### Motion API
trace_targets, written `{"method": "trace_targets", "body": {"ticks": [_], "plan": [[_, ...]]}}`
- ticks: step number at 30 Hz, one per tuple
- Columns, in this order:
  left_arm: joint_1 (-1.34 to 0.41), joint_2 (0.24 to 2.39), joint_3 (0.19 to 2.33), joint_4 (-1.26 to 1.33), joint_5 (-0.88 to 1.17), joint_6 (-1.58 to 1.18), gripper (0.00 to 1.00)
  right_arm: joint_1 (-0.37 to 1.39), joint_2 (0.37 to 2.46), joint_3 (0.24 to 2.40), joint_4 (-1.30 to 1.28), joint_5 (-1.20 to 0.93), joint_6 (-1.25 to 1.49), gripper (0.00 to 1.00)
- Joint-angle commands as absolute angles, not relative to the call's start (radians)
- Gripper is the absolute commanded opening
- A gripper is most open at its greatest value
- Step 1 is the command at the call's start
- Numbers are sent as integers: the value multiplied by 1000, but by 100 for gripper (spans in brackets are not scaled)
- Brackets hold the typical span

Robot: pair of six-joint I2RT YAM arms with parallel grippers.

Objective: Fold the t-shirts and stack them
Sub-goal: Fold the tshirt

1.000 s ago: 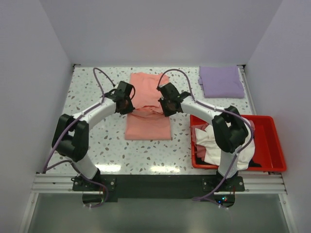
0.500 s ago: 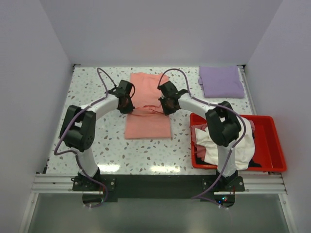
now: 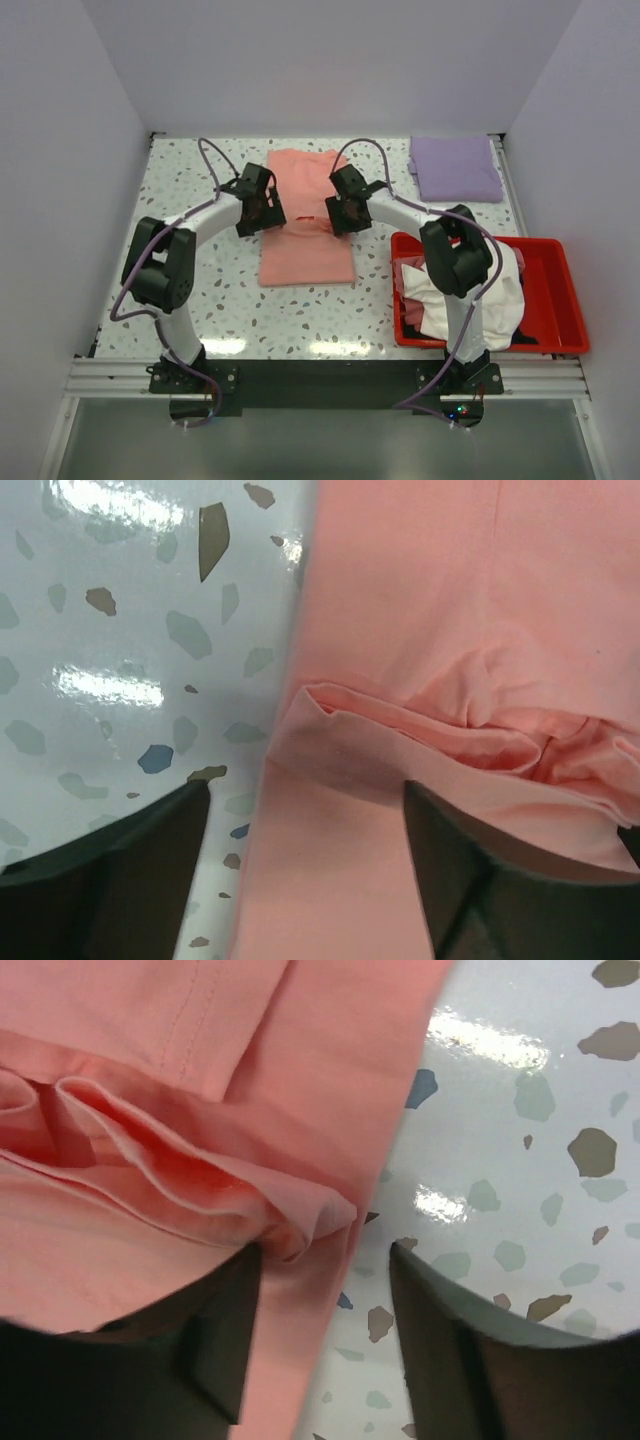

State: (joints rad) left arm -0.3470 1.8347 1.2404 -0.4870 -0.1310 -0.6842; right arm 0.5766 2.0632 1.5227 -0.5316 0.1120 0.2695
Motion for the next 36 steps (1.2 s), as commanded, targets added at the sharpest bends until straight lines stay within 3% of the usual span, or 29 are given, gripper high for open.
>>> {"method": "trace_targets", "body": {"ticks": [1,3,5,13,19,26,36], "plan": [[-337,1723,1276,-462,-130,-673,95,572,1976,1562,-563,172,293,63],[-337,1692,1264,-463,-130,-678,100,572,1942,1546,-566,176,296,74],[-337,1640,1230,-460,-124,-689,100,572,1892,1514,-560,158,296,99],[-339,1442,973,-393,-17,-744,100,577,1772,1333,-381,-225,324,99],[-341,1267,798,-411,-5,-767,100,584,1870,1382,-334,-310,331,99],[-341,1125,678,-478,-37,-785,100,584,2066,1571,-388,-223,337,99],[-341,1115,640,-482,-48,-792,100,581,2111,1704,-433,-5,287,99]]}}
